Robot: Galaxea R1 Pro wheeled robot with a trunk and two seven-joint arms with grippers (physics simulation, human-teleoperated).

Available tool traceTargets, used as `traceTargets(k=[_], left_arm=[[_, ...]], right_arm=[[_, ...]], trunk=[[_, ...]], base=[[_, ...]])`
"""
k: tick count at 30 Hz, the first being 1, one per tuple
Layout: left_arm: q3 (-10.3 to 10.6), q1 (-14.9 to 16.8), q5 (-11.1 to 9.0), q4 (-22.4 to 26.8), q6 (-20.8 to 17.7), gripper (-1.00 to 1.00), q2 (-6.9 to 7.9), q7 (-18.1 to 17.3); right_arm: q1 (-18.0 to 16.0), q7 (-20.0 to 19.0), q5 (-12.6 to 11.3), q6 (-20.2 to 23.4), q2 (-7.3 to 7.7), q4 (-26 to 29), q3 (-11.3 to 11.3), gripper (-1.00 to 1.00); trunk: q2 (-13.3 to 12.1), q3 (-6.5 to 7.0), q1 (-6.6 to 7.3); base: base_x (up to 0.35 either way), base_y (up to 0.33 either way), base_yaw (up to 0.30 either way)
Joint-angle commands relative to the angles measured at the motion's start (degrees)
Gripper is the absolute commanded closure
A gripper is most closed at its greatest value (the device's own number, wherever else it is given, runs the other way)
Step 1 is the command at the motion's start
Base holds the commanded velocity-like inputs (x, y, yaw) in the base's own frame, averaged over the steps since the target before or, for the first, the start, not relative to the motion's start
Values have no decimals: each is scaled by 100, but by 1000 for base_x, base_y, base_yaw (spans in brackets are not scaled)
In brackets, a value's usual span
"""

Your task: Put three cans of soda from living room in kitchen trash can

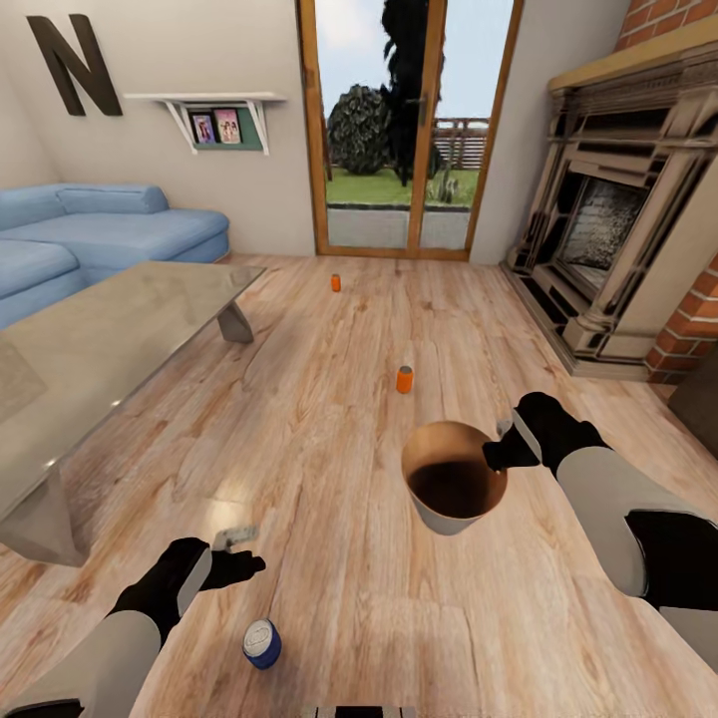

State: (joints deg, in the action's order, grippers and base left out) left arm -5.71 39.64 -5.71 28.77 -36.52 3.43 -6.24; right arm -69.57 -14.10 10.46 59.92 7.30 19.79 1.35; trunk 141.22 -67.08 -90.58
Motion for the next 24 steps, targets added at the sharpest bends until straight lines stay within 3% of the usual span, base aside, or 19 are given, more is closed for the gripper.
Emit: traceTargets(k=[1, 5, 13, 24], left_arm=[[3, 0, -1, -1, 0, -100, 0, 0], [50, 0, -1, -2, 1, -100, 0, 0], [92, 0, -1, -8, 5, -100, -1, 3], [104, -6, -1, -12, 5, -100, -71, 0]], right_arm=[[-4, 19, -96, 8, -1, 1, -24, 100], [-3, 155, -97, 8, -7, -1, -44, 100], [3, 207, -97, 8, -9, 0, -41, 100], [-13, 214, -103, 8, -2, 32, -47, 100]], trunk=[[42, -25, -21], [202, -130, -109], [213, -373, -130], [213, -443, -130]], base=[[0, 0, 0], [0, 0, 0], [0, 0, 0], [0, 0, 0]])
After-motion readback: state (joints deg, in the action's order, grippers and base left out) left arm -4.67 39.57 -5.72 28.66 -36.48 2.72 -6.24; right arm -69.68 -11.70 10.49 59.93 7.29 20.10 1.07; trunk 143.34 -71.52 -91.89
